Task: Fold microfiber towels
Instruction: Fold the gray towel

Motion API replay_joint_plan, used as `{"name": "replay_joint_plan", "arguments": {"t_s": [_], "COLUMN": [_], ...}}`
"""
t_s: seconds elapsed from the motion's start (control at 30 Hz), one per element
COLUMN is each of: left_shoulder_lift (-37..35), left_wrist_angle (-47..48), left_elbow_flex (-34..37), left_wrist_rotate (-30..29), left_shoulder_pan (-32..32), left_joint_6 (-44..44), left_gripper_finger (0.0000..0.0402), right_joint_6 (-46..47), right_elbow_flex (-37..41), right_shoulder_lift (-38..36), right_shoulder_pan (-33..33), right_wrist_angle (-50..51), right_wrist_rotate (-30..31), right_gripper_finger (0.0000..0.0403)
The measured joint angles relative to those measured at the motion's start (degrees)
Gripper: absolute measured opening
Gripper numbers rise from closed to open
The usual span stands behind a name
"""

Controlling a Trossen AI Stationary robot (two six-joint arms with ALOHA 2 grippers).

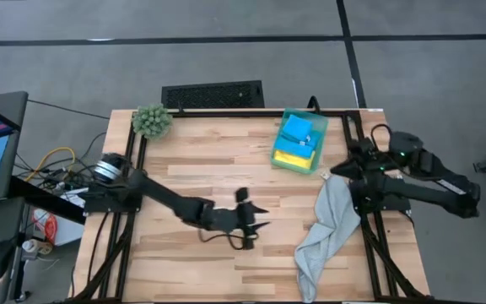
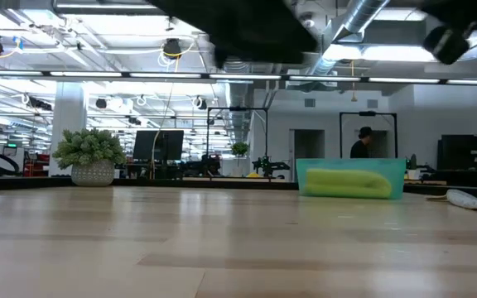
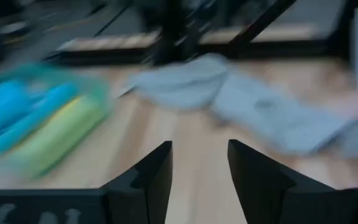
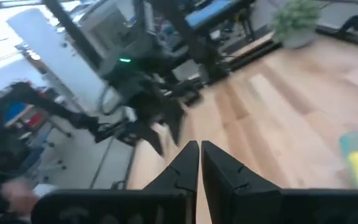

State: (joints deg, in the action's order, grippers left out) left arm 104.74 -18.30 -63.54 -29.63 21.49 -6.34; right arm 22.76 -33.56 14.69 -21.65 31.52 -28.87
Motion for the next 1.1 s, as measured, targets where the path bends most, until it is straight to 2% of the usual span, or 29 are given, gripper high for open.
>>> {"name": "replay_joint_plan", "arguments": {"t_s": [0.07, 0.17, 0.33, 0.43, 0.53, 0.63, 0.83, 0.93, 1.0, 1.03, 1.1], "left_shoulder_lift": [4.8, 12.4, 23.5, 27.7, 28.5, 28.0, 25.2, 23.4, 22.1, 21.3, 19.9], "left_wrist_angle": [-7.3, -11.4, -6.2, 0.4, 8.1, 14.9, 24.1, 30.3, 33.3, 35.0, 37.0], "left_elbow_flex": [-1.3, -6.1, -19.3, -26.9, -31.9, -33.6, -33.8, -33.7, -33.7, -33.7, -33.7], "left_wrist_rotate": [4.5, 6.6, 10.4, 15.0, 15.6, 14.5, 14.4, 13.8, 12.4, 11.2, 8.7], "left_shoulder_pan": [-1.8, -3.5, -5.0, -4.9, -4.6, -4.1, -2.2, -0.6, 0.6, 1.2, 2.6], "left_joint_6": [1.5, 3.0, 4.2, 4.1, 4.6, 5.6, 4.7, 4.1, 3.7, 3.6, 3.1], "left_gripper_finger": [0.015, 0.015, 0.015, 0.015, 0.015, 0.0148, 0.0138, 0.0134, 0.0132, 0.013, 0.0128], "right_joint_6": [2.0, 4.0, 6.2, 7.2, 6.5, 1.6, -6.2, -10.8, -11.3, -11.8, -14.0], "right_elbow_flex": [0.0, 0.0, 0.2, 2.0, 4.5, 6.1, 6.1, 6.0, 5.7, 5.1, 2.6], "right_shoulder_lift": [-2.9, -4.9, -4.2, -1.0, 4.9, 12.3, 28.7, 36.3, 40.7, 42.7, 45.4], "right_shoulder_pan": [4.5, 9.7, 16.1, 19.6, 23.7, 29.7, 45.4, 53.3, 57.6, 59.0, 61.0], "right_wrist_angle": [2.5, 6.3, 10.9, 7.2, -5.8, -21.9, -63.0, -81.8, -87.8, -87.6, -80.2], "right_wrist_rotate": [2.6, 8.2, 13.4, 13.9, 13.3, 11.6, 4.9, 4.0, 5.8, 7.2, 12.9], "right_gripper_finger": [0.0043, 0.0043, 0.0043, 0.0043, 0.0043, 0.0043, 0.0043, 0.0043, 0.0043, 0.0043, 0.0042]}}
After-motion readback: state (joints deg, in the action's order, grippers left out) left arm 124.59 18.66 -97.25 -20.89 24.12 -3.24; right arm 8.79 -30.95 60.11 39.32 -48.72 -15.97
